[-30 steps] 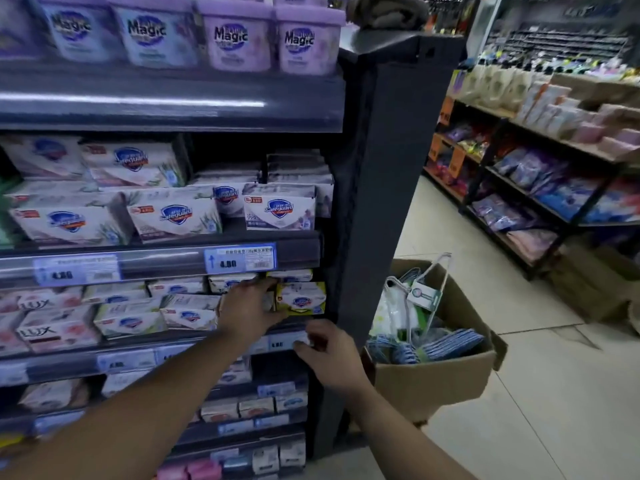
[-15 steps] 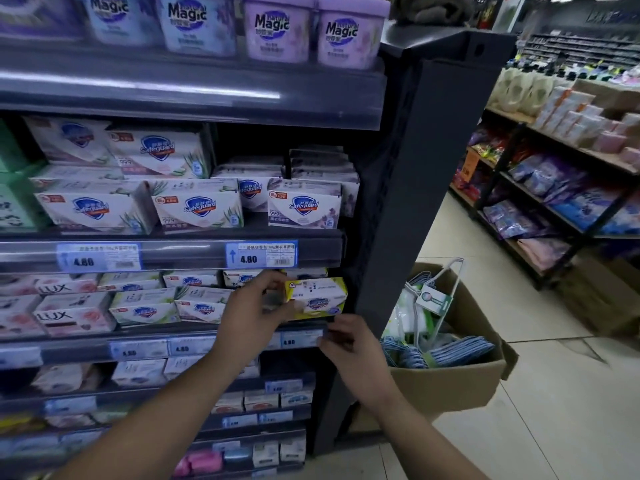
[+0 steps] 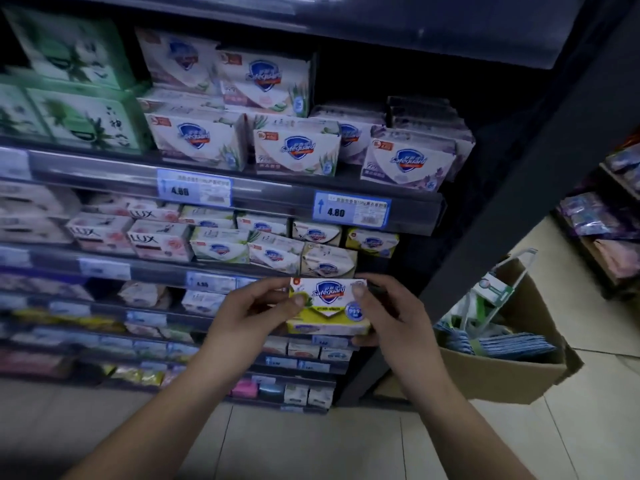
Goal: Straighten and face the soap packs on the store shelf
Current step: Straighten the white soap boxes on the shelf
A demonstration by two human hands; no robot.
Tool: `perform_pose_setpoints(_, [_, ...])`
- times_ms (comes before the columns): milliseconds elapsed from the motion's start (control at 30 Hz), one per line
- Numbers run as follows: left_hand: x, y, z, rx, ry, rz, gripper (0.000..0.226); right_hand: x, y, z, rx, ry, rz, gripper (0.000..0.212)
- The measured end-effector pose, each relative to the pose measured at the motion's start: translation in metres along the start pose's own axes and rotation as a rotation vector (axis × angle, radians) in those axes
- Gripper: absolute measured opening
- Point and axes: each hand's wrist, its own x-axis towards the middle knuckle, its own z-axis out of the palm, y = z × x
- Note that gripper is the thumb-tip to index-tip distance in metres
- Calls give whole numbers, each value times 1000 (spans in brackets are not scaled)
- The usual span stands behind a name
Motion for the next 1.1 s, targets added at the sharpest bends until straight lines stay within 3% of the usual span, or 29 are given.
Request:
perform_pose_setpoints(100, [-4, 0, -9, -67, 104, -29, 45, 3, -4, 7, 74, -72, 54, 50])
perform_pose_setpoints(200, [-6, 5, -16, -15, 125, 19, 42, 1, -5, 10, 115, -146, 49, 46])
perform_pose_setpoints(400, [-11, 8, -26, 166, -111, 80, 64, -3, -2, 11, 79, -158, -86, 45])
perform_pose_setpoints(500, [-9, 8, -27, 48, -103, 51, 59, -5, -5, 10, -29, -232, -145, 65])
perform_pose_setpoints(567, [-5, 8, -26, -97, -46, -20, 51, -2, -5, 10, -79, -192, -152, 69])
perform_pose_setpoints(667, [-2, 9, -26, -124, -40, -11, 48, 3, -7, 17, -40, -102, -85, 64])
perform_pose_setpoints(800, [1, 10, -28, -118, 35, -50, 39, 8, -5, 25, -67, -93, -45, 34])
perform_pose_setpoints(900, [2, 8, -28, -39, 57, -70, 42, 9, -2, 30, -108, -86, -28, 43])
perform_pose_setpoints(1033, [0, 11, -32, 63, 22, 67, 23, 13, -2, 31, -12, -107, 71, 38])
perform_pose_setpoints(1100, [-1, 11, -35, 172, -59, 163, 34, 17, 1, 28, 50, -103, 79, 31])
